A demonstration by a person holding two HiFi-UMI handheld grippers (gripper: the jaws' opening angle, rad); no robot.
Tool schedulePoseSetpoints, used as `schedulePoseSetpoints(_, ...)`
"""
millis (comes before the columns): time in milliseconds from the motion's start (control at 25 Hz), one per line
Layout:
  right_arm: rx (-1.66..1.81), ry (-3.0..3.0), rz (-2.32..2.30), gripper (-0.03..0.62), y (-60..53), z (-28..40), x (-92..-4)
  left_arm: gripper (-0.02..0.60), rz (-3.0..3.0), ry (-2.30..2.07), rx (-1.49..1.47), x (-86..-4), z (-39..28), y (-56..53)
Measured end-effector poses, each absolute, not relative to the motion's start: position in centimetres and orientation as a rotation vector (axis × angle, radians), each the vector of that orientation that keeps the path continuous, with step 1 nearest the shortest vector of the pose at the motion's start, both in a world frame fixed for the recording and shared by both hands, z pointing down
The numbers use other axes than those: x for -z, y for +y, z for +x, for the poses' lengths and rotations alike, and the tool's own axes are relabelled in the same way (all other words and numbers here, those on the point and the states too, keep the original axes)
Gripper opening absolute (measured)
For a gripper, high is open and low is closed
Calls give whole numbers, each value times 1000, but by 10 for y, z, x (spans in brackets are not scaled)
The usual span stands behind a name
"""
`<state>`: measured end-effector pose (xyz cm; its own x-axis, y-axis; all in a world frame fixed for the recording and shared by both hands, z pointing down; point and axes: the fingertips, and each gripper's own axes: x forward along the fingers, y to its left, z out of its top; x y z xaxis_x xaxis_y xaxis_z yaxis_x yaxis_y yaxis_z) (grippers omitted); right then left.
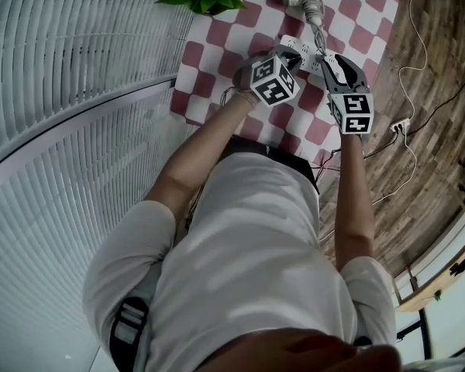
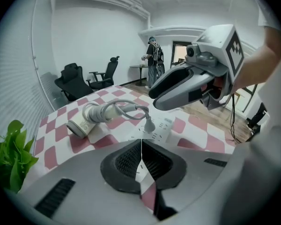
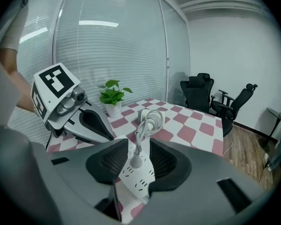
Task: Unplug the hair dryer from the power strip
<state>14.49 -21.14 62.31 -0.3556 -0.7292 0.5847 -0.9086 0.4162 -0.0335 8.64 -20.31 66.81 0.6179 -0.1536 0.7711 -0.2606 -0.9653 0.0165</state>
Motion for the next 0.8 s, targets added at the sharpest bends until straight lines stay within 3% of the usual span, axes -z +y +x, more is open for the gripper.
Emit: schedulePoseSetpoints(800, -397, -2354, 1505, 120, -178, 132, -473, 31, 2792, -463, -548, -485, 87, -185)
